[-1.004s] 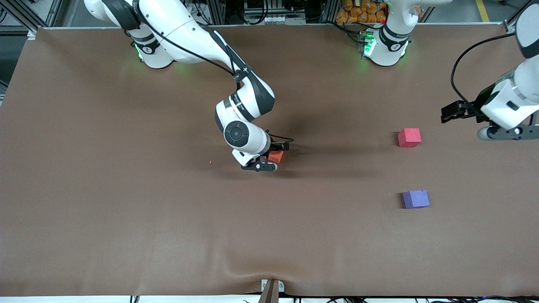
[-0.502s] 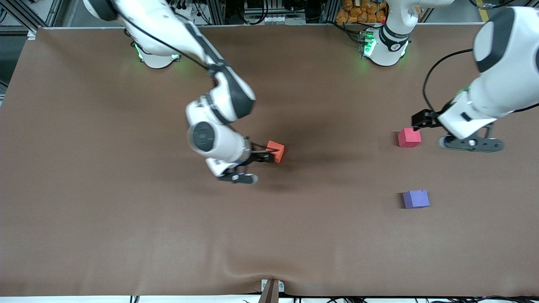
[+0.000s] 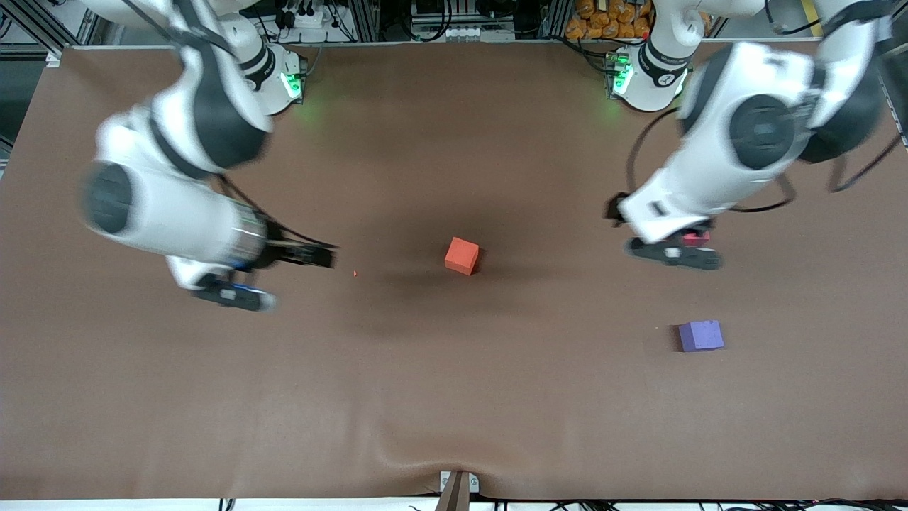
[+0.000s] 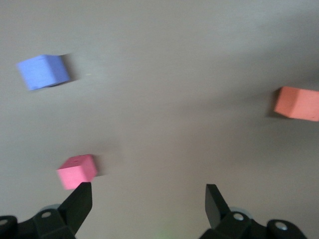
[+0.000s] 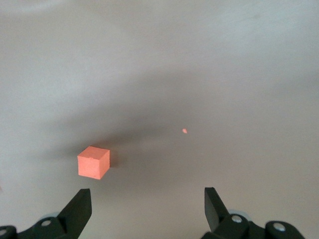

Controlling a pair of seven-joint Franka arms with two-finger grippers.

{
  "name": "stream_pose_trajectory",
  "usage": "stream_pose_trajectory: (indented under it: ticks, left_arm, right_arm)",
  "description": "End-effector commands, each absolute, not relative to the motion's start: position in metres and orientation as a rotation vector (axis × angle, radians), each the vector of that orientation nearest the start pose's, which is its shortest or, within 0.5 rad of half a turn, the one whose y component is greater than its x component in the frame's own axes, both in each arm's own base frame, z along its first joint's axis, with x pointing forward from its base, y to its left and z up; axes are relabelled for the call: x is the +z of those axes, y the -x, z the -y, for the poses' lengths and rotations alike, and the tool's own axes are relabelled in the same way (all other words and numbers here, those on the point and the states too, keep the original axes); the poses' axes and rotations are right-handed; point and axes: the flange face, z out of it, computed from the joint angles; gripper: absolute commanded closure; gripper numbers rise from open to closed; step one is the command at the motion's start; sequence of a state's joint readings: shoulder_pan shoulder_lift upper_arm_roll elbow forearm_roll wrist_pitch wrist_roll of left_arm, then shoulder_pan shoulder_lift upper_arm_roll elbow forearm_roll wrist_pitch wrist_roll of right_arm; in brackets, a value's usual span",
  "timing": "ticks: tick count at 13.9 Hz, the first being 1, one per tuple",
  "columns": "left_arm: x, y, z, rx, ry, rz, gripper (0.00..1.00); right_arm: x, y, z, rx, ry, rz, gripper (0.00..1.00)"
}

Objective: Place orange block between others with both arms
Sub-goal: 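Withdraw the right gripper while the left gripper moves over the block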

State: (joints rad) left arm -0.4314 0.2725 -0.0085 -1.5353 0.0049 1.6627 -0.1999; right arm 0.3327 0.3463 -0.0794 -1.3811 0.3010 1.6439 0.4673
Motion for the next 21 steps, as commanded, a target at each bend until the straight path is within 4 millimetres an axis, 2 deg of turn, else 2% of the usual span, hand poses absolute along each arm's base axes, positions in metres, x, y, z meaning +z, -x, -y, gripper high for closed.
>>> stream_pose_trajectory:
  ticks: [1, 3, 5, 7, 9, 11, 14, 18, 19, 21]
  left_arm:
    - [0.463, -0.57, 0.351, 0.186, 3.056, -0.37, 0.0]
    - [0.431, -0.563, 0.402, 0.11, 3.079, -0.382, 0.0]
    - [0.395, -0.557, 0.45, 0.002, 3.118, -0.398, 0.0]
    - [0.361, -0.55, 0.492, -0.043, 3.145, -0.363, 0.0]
    - [0.33, -0.537, 0.521, -0.056, 3.164, -0.299, 0.0]
    - [0.298, -0.533, 0.53, -0.039, 3.171, -0.267, 0.0]
    - [0.254, -0.522, 0.54, 0.019, 3.153, -0.285, 0.0]
    - [0.24, -0.516, 0.539, 0.055, 3.14, -0.297, 0.0]
    - [0.238, -0.516, 0.539, 0.059, 3.138, -0.295, 0.0]
    - [0.234, -0.513, 0.538, 0.071, 3.132, -0.298, 0.0]
  right_arm:
    - [0.566, -0.599, -0.152, 0.211, 2.954, -0.299, 0.0]
    - [0.595, -0.585, -0.118, 0.168, 3.055, -0.201, 0.0]
    - [0.613, -0.58, -0.09, 0.143, 3.074, -0.151, 0.0]
    - [0.635, -0.572, -0.07, 0.089, 3.083, -0.107, 0.0]
    - [0.648, -0.568, -0.045, 0.048, 3.082, -0.059, 0.0]
    - [0.657, -0.564, -0.021, 0.02, 3.086, -0.03, 0.0]
    - [0.663, -0.559, 0.027, -0.004, 3.09, -0.013, 0.0]
    - [0.661, -0.555, 0.074, 0.001, 3.124, 0.003, 0.0]
    - [0.661, -0.555, 0.08, 0.001, 3.124, 0.008, 0.0]
    - [0.659, -0.555, 0.078, 0.01, 3.123, -0.001, 0.0]
